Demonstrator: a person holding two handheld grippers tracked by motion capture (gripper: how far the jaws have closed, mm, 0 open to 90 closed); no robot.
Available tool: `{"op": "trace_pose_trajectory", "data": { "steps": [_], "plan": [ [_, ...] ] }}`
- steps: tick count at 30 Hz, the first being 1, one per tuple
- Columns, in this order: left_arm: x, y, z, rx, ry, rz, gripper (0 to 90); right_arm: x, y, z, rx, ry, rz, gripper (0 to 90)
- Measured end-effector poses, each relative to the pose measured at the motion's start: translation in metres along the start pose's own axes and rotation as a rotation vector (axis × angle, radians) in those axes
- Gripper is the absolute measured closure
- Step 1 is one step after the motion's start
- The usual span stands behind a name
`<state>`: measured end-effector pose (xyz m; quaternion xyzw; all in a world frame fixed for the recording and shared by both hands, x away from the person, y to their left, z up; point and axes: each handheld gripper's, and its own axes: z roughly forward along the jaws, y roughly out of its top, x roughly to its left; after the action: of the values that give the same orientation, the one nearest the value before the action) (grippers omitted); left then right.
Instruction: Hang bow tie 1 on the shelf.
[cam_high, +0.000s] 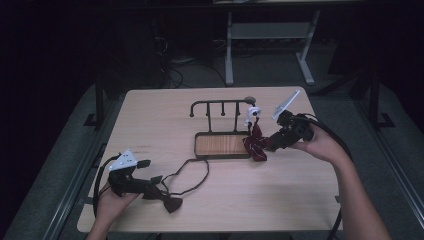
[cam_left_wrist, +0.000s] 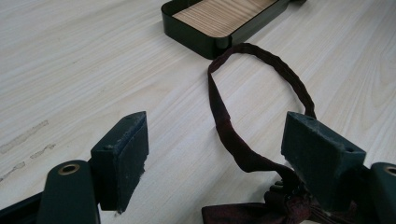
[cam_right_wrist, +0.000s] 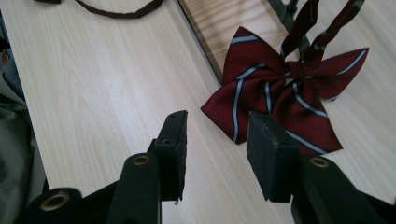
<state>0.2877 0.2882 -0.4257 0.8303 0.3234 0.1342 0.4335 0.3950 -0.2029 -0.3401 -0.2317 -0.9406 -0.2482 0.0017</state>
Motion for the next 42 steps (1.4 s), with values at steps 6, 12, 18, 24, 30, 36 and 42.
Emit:
{"op": "trace_pose_trajectory", "data": {
  "steps": [6, 12, 18, 24, 30, 36, 42],
  "plan": [
    [0.000, 0.000, 0.000, -0.001, 0.000, 0.001, 23.1, 0.002, -0.007, 0.003, -0.009, 0.013, 0.002, 56.1],
    [0.000, 0.000, 0.000, 0.002, 0.000, 0.003, 23.0, 0.005, -0.015, 0.007, -0.014, 0.020, 0.007, 55.5],
    [0.000, 0.000, 0.001, 0.000, 0.001, 0.002, 22.6, 0.008, -0.022, 0.012, -0.014, 0.021, 0.009, 54.1],
    [-0.001, 0.000, 0.001, 0.004, 0.001, 0.003, 22.7, 0.011, -0.026, 0.016, -0.017, 0.028, 0.006, 52.3],
    [-0.001, 0.000, 0.001, 0.008, 0.002, 0.004, 22.6, 0.013, -0.030, 0.019, -0.016, 0.032, 0.003, 51.4],
    [-0.001, 0.000, 0.002, 0.007, 0.001, 0.002, 22.6, 0.016, -0.035, 0.024, -0.027, 0.049, 0.002, 51.0],
    [-0.002, 0.000, 0.002, 0.007, 0.001, 0.002, 22.7, 0.018, -0.041, 0.028, -0.029, 0.054, 0.010, 50.7]
  ]
}}
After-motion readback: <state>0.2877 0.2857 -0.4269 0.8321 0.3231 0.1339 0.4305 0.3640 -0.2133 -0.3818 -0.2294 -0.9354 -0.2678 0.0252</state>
